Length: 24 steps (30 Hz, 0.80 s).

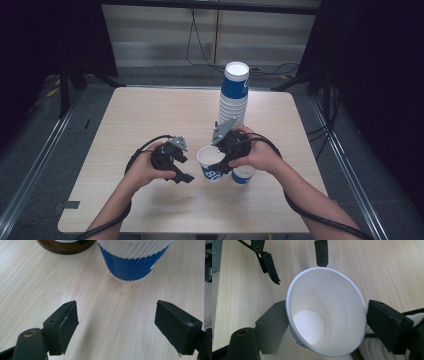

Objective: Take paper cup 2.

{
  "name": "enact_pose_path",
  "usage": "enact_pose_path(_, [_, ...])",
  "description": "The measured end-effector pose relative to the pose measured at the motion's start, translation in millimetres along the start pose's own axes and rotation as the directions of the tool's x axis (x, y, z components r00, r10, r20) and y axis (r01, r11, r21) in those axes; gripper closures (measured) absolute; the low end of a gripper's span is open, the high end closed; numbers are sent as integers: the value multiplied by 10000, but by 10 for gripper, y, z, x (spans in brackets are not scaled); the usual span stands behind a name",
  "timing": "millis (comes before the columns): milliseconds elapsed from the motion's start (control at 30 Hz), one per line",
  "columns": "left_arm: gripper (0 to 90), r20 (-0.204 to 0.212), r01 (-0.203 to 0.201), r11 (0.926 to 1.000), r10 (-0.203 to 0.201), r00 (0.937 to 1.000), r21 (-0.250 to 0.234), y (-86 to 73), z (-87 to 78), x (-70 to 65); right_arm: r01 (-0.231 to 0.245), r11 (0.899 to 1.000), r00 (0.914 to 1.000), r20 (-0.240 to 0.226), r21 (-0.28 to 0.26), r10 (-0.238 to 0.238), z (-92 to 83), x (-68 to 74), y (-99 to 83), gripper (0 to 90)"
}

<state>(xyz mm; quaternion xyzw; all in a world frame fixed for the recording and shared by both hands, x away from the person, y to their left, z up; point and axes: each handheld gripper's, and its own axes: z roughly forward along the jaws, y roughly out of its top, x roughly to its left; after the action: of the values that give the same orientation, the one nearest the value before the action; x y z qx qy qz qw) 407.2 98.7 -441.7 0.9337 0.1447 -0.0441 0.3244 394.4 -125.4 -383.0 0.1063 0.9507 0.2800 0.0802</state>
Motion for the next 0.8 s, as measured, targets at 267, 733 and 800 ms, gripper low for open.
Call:
enact_pose_path(267, [189, -76, 43, 10000, -43, 10000, -60, -69, 21, 9, 412, 9990, 9991, 43, 168, -412, 186, 65, 31, 173])
enact_pose_path(733, [189, -249, 397, 9992, -400, 9989, -98, -221, 6, -17, 1062, 9935, 9943, -69, 417, -1060, 319, 195, 80, 144])
enact_pose_path(800, [189, -213, 408, 9991, -411, 9989, -139, -223, 4, -23, 1021, 9935, 9946, -238, 507, -1010, 328, 214, 76, 135])
